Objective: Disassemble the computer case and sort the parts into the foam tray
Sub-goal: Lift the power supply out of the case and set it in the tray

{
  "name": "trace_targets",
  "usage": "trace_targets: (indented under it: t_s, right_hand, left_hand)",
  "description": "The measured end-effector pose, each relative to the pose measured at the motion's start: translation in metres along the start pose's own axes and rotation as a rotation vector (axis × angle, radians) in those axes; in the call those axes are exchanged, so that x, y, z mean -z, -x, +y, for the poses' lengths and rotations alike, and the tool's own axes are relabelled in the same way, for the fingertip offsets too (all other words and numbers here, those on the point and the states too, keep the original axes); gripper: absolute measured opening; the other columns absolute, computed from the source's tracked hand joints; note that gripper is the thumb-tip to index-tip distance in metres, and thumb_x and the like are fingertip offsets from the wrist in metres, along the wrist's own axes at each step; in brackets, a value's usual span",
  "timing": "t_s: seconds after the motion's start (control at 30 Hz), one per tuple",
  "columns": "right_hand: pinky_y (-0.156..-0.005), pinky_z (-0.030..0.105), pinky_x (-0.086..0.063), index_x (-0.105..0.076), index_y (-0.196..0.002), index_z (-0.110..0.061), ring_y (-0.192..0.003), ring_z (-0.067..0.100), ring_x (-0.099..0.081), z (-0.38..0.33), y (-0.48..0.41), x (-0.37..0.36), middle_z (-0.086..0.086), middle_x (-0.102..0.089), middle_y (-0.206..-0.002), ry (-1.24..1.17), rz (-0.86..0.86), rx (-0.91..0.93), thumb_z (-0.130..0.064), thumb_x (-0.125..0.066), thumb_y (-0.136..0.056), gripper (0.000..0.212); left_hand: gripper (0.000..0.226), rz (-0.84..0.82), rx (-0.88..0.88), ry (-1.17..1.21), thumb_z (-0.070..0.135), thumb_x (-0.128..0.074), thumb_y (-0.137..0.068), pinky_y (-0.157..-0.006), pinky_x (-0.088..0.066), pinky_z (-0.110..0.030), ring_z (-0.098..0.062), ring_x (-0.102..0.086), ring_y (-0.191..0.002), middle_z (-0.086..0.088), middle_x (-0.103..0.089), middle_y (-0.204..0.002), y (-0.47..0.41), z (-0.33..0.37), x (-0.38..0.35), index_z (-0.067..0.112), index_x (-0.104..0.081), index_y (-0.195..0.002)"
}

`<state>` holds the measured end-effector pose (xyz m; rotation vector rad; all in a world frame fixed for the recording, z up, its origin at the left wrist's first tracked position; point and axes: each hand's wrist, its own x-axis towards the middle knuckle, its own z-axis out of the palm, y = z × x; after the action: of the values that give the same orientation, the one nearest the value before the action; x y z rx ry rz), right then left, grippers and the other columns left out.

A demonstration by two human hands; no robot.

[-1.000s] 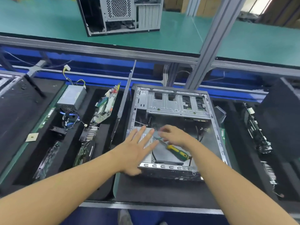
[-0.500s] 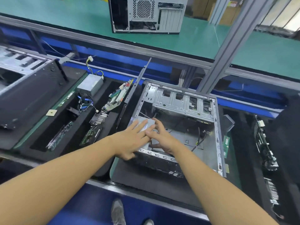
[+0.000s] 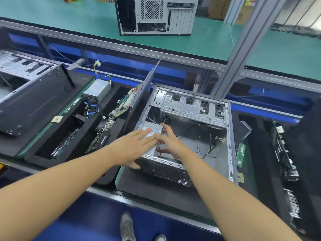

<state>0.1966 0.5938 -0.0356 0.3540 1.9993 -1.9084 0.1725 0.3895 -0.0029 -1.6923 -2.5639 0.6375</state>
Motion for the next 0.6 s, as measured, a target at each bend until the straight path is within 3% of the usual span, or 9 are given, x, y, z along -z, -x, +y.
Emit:
trace_targets:
  t_s: [0.1,0.17,0.27,0.4,0.53,0.6]
  right_hand:
    - [-0.091,0.041,-0.059,-0.014,-0.153,-0.047,-0.124,0.020,-0.057,-0.001,-0.001,-0.004,-0.007,-0.032,-0.157,0.096,-0.033,-0.037,-0.066,-0.066,-0.078,0.093]
    - [-0.099,0.049,-0.054,-0.009,-0.151,-0.048,-0.129,0.024,-0.054,-0.002,-0.004,-0.007,-0.006,-0.033,-0.158,0.140,-0.045,-0.073,-0.076,-0.068,-0.066,0.107]
    - [-0.097,0.052,-0.055,-0.011,-0.150,-0.044,-0.123,0.025,-0.057,-0.001,-0.009,-0.009,-0.002,-0.040,-0.153,0.121,-0.026,-0.077,-0.070,-0.071,-0.065,0.107]
    - [-0.085,0.051,-0.060,-0.019,-0.149,-0.042,-0.113,0.022,-0.062,0.001,-0.011,-0.004,-0.007,-0.036,-0.149,0.010,0.030,-0.017,-0.050,-0.073,-0.082,0.086]
    - [-0.086,0.051,-0.060,-0.021,-0.145,-0.047,-0.117,0.023,-0.060,-0.005,-0.016,-0.002,-0.006,-0.043,-0.146,0.016,0.012,-0.012,-0.044,-0.071,-0.085,0.078]
    - [-0.088,0.052,-0.059,-0.020,-0.147,-0.052,-0.119,0.025,-0.059,-0.008,-0.017,-0.001,-0.006,-0.042,-0.148,-0.009,-0.007,-0.018,-0.043,-0.070,-0.081,0.084]
  left_hand:
    - [0.132,-0.004,0.053,-0.001,0.055,-0.091,-0.050,-0.121,-0.024,-0.051,-0.043,-0.020,-0.148,-0.023,-0.020,-0.161,-0.002,0.005,-0.001,0.000,-0.023,-0.150]
    - [0.125,-0.016,0.077,-0.001,0.052,-0.091,-0.053,-0.120,-0.021,-0.054,-0.046,-0.019,-0.147,-0.023,-0.021,-0.160,-0.001,0.006,-0.003,0.001,-0.027,-0.147]
    - [0.114,-0.025,0.080,0.005,0.043,-0.087,-0.058,-0.118,-0.023,-0.057,-0.048,-0.017,-0.147,-0.023,-0.020,-0.160,0.001,0.008,-0.003,0.001,-0.028,-0.146]
    - [0.096,0.034,0.128,0.006,0.010,-0.073,-0.060,-0.116,-0.026,-0.058,-0.050,-0.021,-0.145,-0.023,-0.028,-0.155,-0.003,0.013,-0.007,-0.002,-0.028,-0.144]
    - [0.101,0.062,0.160,0.039,0.008,-0.073,-0.060,-0.115,-0.029,-0.057,-0.049,-0.026,-0.144,-0.023,-0.028,-0.155,-0.004,0.015,-0.010,-0.002,-0.025,-0.147]
    - [0.104,0.018,0.193,0.087,0.014,-0.072,-0.066,-0.118,-0.026,-0.054,-0.046,-0.021,-0.147,-0.021,-0.024,-0.159,-0.003,0.018,-0.008,0.000,-0.018,-0.153]
